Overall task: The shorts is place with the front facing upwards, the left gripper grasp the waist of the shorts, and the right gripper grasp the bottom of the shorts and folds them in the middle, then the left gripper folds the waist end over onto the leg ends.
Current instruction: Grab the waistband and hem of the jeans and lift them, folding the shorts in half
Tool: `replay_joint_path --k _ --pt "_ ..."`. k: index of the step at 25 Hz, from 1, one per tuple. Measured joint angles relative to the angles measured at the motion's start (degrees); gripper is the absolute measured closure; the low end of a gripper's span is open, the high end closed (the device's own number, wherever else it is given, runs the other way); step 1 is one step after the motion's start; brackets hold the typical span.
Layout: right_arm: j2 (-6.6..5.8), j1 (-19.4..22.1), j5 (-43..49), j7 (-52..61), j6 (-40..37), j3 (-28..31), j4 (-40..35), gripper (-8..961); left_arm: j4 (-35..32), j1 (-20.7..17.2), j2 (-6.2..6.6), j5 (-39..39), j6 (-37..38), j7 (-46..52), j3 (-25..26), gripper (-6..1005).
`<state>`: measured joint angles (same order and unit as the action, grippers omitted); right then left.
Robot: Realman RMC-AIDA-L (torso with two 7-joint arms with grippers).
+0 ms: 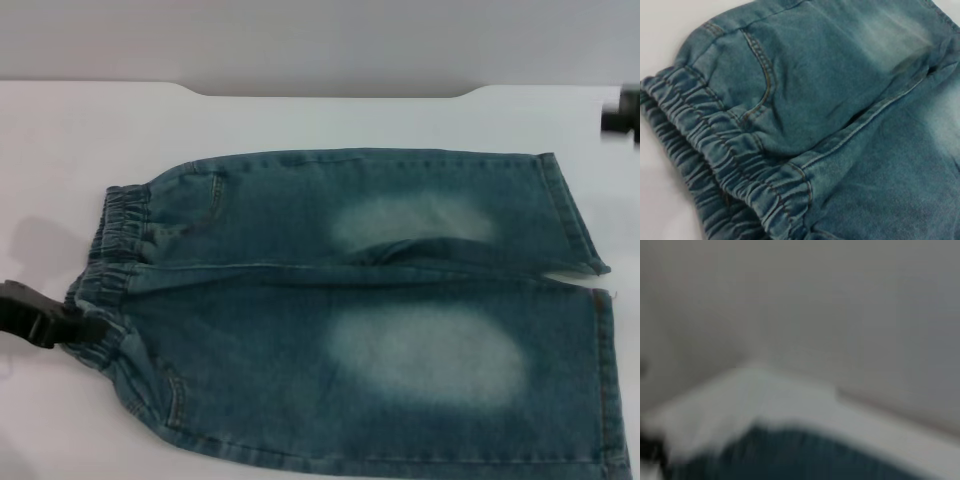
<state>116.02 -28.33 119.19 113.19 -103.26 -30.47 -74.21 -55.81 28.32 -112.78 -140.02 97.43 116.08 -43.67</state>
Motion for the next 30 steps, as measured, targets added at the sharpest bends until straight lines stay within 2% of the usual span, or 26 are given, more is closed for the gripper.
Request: replay_joint_path --k 5,9,16,20,25,30 --pt "0.31 -1.56 14.56 4.68 -11.63 -5.38 -12.51 466 0.0 0.35 -0.08 0.0 -0.22 -0.06 -0.17 951" --pt "0.74 -2.43 22.68 4.58 -17.75 -10.93 -14.7 466 0.0 0.76 -0.08 0.0 -0.29 -0.26 -0.35 951" --pt "1.76 -1.87 31.08 3.83 -21.25 -19.28 -12.99 466 0.0 1.07 -0.07 0.01 -0.59 -0.53 -0.36 951" --pt "2.17 -1.83 35.57 3.84 -20.45 -21.17 -9.3 465 0.0 1.35 -0.06 0.01 -0.58 -0.55 -0.36 952" --pt "2.19 -1.83 36.63 3.86 -18.17 -22.38 -4.88 465 0.0 2.12 -0.07 -0.62 -0.44 -0.44 -0.36 952" --pt "2.2 -2.24 39.13 3.87 -16.68 -23.15 -0.97 465 0.0 3.07 -0.56 -2.06 -0.31 -0.09 -0.36 951"
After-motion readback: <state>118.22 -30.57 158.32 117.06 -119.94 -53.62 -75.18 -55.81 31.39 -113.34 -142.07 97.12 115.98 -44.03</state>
